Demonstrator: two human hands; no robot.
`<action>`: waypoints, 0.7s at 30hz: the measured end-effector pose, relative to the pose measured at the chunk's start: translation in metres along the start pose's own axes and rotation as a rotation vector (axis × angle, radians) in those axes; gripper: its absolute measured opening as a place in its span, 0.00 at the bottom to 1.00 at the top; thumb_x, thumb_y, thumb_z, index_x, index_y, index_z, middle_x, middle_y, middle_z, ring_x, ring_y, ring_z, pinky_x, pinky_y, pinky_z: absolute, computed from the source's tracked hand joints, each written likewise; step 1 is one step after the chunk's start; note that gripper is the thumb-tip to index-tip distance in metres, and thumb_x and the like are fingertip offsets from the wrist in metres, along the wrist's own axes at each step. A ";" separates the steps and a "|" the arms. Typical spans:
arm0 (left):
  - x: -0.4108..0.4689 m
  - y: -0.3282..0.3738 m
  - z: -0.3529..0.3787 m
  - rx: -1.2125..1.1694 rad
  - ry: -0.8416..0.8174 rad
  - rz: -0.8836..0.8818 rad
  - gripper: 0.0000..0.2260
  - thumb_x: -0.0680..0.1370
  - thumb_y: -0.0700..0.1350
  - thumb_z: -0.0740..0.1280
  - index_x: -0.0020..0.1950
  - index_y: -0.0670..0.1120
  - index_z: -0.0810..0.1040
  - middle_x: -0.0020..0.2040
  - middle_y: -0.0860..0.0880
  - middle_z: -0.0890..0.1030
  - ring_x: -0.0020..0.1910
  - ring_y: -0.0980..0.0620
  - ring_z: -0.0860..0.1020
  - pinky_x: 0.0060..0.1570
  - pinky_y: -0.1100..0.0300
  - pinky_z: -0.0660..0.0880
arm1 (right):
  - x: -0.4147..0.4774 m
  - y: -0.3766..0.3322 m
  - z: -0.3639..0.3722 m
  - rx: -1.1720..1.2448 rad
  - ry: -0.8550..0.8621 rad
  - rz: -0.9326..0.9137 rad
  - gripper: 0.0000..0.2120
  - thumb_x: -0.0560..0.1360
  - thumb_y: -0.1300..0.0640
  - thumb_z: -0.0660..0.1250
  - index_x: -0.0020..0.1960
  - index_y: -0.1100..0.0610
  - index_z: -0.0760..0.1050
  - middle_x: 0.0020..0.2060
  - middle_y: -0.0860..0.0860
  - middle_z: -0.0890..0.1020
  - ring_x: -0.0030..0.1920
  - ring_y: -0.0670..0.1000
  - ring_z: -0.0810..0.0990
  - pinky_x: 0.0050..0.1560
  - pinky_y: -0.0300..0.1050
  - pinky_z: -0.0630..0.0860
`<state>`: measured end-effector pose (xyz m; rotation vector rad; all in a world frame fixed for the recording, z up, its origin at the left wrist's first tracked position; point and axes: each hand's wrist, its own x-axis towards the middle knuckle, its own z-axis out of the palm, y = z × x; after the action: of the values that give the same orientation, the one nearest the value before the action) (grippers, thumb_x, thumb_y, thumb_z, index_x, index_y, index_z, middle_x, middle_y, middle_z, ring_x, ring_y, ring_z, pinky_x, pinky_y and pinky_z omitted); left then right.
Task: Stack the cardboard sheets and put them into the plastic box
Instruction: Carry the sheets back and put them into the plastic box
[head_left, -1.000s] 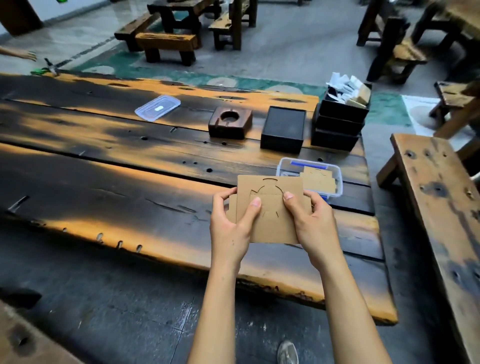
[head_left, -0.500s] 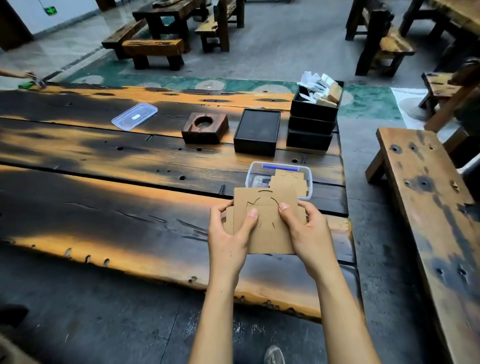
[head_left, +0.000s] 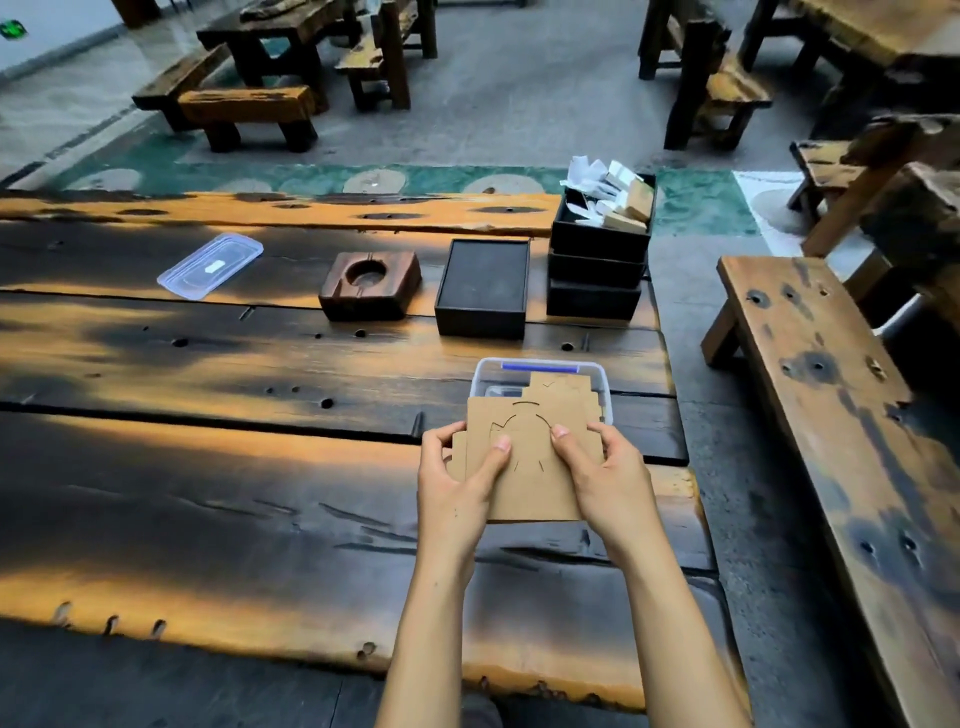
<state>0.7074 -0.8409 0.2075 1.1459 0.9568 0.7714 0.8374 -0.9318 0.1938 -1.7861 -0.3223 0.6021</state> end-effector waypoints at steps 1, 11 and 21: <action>0.010 0.000 0.001 -0.012 -0.001 -0.020 0.18 0.73 0.48 0.80 0.58 0.56 0.77 0.53 0.53 0.86 0.50 0.58 0.86 0.41 0.66 0.80 | 0.007 -0.003 0.004 -0.009 0.015 0.006 0.34 0.68 0.32 0.70 0.67 0.51 0.77 0.62 0.51 0.83 0.63 0.53 0.81 0.66 0.57 0.77; 0.116 -0.004 -0.011 -0.011 -0.254 -0.386 0.16 0.75 0.41 0.77 0.62 0.44 0.81 0.51 0.46 0.89 0.50 0.46 0.87 0.60 0.38 0.81 | 0.069 -0.006 0.044 -0.159 0.139 0.087 0.28 0.74 0.35 0.71 0.68 0.49 0.76 0.61 0.45 0.80 0.60 0.49 0.78 0.63 0.49 0.75; 0.180 -0.040 0.028 -0.064 -0.234 -0.604 0.15 0.75 0.37 0.75 0.61 0.41 0.82 0.52 0.42 0.88 0.46 0.46 0.86 0.47 0.53 0.81 | 0.138 0.007 0.041 -0.247 0.056 0.222 0.30 0.71 0.31 0.68 0.65 0.48 0.77 0.59 0.47 0.83 0.59 0.51 0.81 0.63 0.57 0.78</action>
<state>0.8076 -0.7018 0.1327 0.8019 0.9981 0.1735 0.9287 -0.8303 0.1463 -2.0903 -0.1650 0.6903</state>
